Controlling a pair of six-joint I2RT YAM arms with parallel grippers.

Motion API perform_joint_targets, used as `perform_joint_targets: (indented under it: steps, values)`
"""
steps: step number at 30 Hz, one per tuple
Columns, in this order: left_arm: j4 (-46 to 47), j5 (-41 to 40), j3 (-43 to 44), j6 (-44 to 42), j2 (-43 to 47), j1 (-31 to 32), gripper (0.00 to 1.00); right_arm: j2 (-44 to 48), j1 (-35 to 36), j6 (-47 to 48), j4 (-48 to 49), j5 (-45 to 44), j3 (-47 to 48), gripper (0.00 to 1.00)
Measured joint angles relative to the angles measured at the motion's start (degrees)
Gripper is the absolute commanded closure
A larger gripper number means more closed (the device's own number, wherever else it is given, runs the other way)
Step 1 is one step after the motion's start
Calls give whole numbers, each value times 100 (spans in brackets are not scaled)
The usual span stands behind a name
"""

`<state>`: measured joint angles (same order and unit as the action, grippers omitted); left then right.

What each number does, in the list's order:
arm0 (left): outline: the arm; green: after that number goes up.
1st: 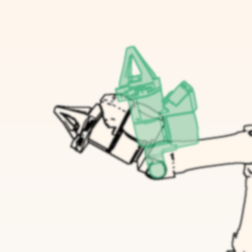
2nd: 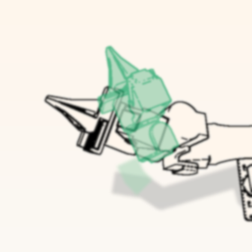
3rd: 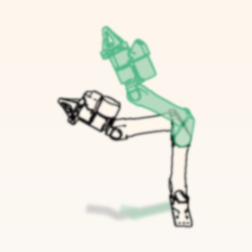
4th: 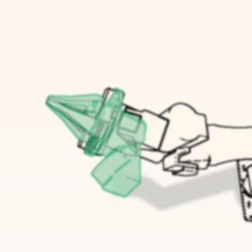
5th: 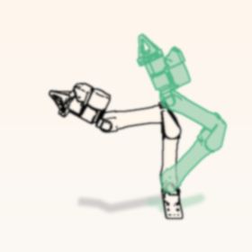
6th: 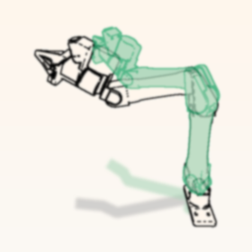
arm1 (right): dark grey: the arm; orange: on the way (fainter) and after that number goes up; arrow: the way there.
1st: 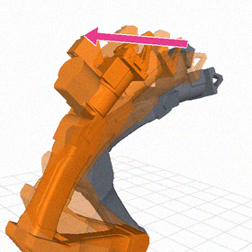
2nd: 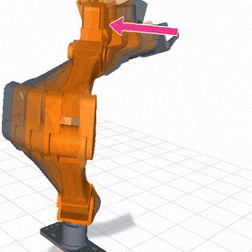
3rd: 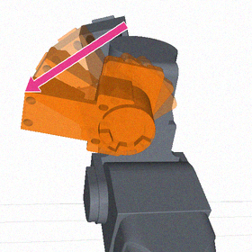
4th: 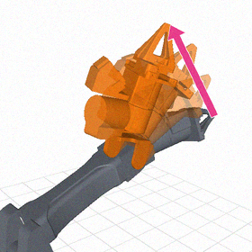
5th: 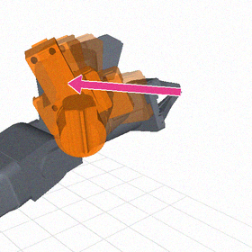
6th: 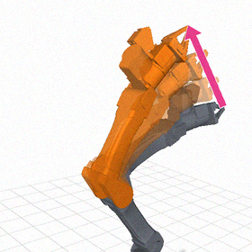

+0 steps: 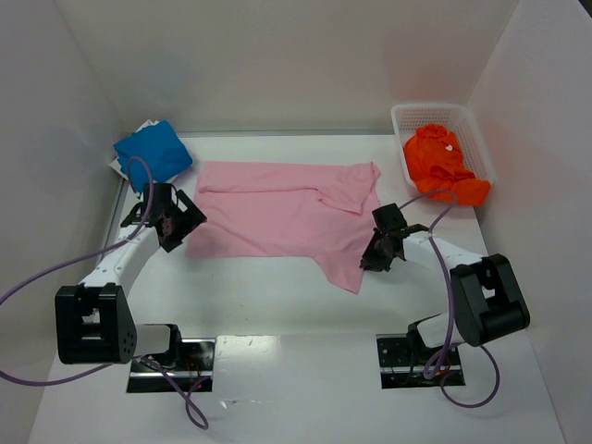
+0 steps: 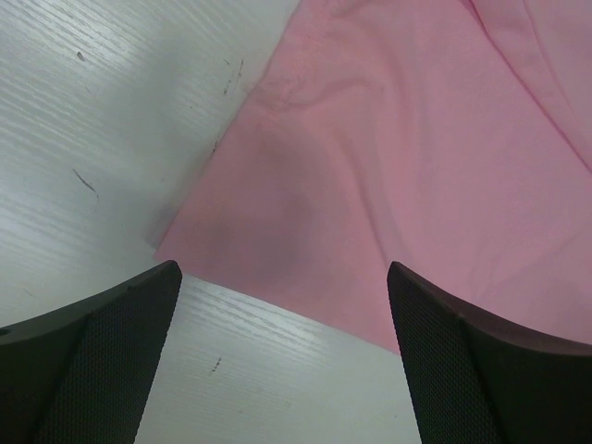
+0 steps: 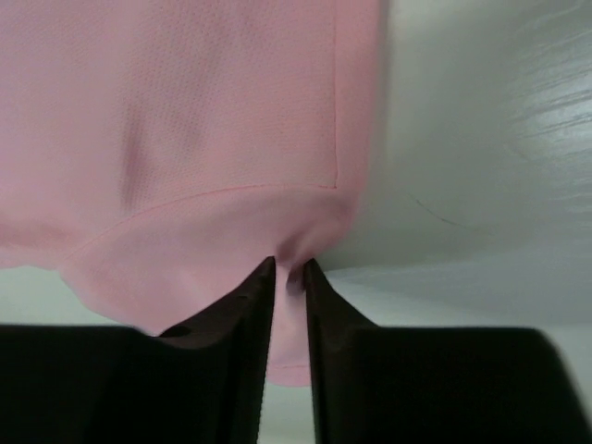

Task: Fold and stack the t-shirts
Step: Grap the side of the flattened tshirt closest away from the robot with both arms

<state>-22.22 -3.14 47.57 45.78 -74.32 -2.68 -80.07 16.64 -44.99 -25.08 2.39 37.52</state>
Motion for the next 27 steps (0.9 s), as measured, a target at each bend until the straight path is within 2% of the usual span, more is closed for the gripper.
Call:
perform_joint_targets:
  steps: [5,6,8,12,19,27]
  values:
    - [-39,0,-13,98,0,-2,3,-13,0,9,-15,-81,0,89]
    - [-42,0,-20,111,0,0,8,-13,0,9,-24,-101,2,92]
    - [-39,-2,-50,144,2,-2,10,-13,2,9,-35,-136,4,95]
    - [-13,9,-240,264,0,0,13,-4,2,4,-68,-181,9,98]
    - [-15,-87,-345,564,-264,-2,13,157,4,-70,-155,-232,9,98]
    - [57,-330,-439,942,-686,-2,18,216,9,-195,-181,-304,9,98]
